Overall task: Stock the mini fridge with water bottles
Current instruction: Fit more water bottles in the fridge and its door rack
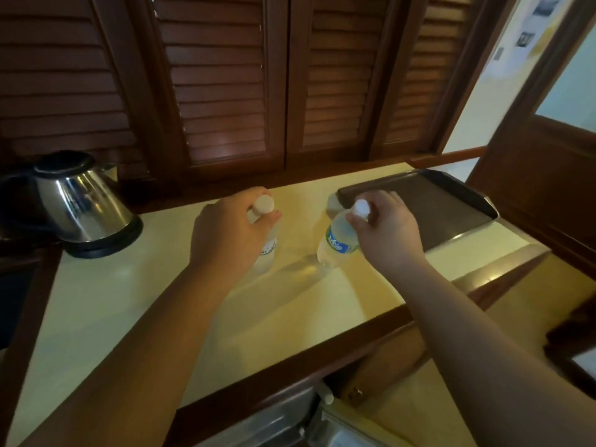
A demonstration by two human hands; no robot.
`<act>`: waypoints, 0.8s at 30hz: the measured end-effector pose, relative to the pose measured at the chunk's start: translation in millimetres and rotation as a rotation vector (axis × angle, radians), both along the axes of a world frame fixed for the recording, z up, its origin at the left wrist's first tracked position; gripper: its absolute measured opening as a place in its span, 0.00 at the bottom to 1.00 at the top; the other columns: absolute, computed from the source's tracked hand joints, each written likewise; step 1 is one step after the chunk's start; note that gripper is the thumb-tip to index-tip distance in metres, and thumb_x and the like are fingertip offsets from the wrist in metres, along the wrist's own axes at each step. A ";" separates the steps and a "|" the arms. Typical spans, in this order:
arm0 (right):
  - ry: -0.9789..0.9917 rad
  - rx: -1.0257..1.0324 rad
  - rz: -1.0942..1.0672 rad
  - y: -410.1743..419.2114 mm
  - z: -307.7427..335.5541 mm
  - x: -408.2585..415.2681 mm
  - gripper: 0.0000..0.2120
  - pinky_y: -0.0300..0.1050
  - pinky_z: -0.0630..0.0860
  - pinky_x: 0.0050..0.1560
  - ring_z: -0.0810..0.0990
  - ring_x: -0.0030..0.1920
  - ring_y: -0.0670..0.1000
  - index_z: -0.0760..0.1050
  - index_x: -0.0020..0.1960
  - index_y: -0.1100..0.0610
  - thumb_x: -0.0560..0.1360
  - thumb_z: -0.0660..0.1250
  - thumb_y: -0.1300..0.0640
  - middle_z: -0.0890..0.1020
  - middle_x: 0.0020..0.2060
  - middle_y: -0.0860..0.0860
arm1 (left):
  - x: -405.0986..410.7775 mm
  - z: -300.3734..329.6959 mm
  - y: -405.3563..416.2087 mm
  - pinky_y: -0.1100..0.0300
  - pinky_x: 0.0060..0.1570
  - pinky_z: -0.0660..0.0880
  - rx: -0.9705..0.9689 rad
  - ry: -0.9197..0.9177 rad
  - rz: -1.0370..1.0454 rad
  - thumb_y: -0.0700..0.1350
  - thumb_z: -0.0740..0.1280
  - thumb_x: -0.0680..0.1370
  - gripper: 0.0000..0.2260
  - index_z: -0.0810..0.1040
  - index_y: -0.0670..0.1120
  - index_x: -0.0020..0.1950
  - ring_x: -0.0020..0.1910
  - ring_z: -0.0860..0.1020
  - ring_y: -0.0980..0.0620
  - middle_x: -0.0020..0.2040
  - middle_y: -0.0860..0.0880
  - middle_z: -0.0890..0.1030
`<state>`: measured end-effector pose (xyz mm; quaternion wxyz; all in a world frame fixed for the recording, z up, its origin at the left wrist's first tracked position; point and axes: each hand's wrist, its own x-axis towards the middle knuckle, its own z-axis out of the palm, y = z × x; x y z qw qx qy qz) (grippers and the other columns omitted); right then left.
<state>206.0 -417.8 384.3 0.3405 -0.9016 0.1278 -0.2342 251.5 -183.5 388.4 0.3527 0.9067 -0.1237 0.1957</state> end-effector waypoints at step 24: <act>-0.010 0.130 -0.021 -37.1 -266.3 -427.7 0.13 0.38 0.75 0.40 0.79 0.39 0.42 0.80 0.57 0.51 0.74 0.70 0.49 0.76 0.46 0.43 | -397.2 -231.6 -47.0 0.66 0.47 0.75 -0.192 0.505 0.037 0.67 0.69 0.70 0.09 0.78 0.79 0.49 0.51 0.76 0.80 0.47 0.81 0.79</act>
